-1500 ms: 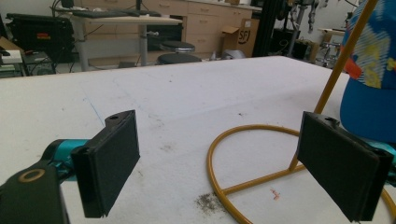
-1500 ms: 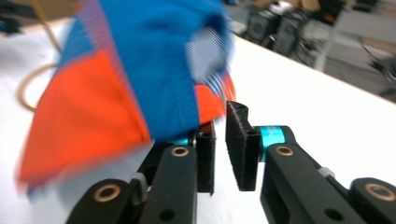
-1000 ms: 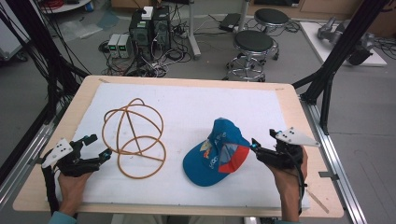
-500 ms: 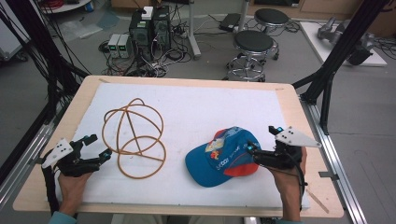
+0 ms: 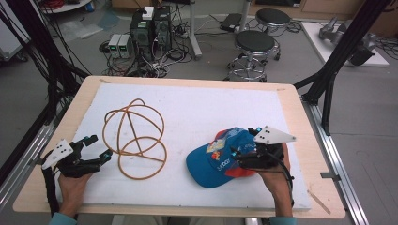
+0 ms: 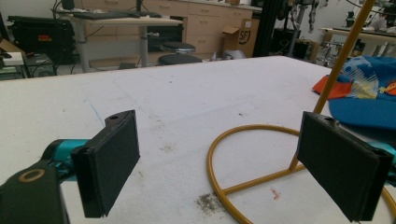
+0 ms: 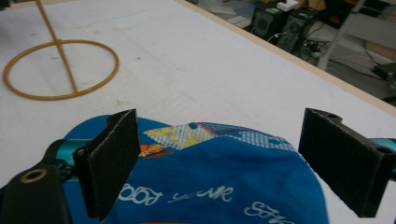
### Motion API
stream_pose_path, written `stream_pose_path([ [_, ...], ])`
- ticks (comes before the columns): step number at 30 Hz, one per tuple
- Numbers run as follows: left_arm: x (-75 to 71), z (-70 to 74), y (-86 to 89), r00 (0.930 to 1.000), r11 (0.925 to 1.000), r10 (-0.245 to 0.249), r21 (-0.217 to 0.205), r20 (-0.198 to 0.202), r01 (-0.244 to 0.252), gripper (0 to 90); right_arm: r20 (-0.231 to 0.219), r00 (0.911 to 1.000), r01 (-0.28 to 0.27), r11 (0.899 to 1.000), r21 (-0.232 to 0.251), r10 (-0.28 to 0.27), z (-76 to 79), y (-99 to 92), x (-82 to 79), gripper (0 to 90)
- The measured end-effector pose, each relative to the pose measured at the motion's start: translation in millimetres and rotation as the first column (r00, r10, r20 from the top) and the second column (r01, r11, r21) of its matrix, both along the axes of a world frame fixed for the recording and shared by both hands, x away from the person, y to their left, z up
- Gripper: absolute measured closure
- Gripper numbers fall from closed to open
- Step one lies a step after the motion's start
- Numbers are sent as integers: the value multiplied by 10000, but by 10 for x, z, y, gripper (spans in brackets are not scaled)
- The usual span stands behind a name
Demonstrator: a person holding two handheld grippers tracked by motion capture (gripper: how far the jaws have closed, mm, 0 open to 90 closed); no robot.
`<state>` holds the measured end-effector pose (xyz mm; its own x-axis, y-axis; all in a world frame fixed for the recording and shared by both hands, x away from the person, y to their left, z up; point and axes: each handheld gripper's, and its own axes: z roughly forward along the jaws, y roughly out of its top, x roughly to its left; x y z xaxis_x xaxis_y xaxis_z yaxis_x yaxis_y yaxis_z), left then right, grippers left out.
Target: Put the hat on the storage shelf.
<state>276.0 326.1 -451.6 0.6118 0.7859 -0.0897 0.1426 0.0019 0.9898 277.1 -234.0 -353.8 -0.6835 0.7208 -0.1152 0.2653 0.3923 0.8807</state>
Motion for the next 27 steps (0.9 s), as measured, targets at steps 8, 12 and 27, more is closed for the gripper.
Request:
stream_pose_path([
  [8, 3, 0, 1, 10000, 10000, -2, -20, -20, 2, 135, -377, 9988, -320, 9994, -97, 316, -171, 173, -3, 117],
  [12, 4, 0, 2, 10000, 10000, -11, -34, -26, 11, 135, -663, 9968, -465, 9986, -243, 448, -302, 262, 13, 118],
  [27, 3, 0, 2, 10000, 10000, -24, -37, -11, 24, 136, -1871, 9798, -798, 9958, -442, 703, -622, 382, 85, 239],
])
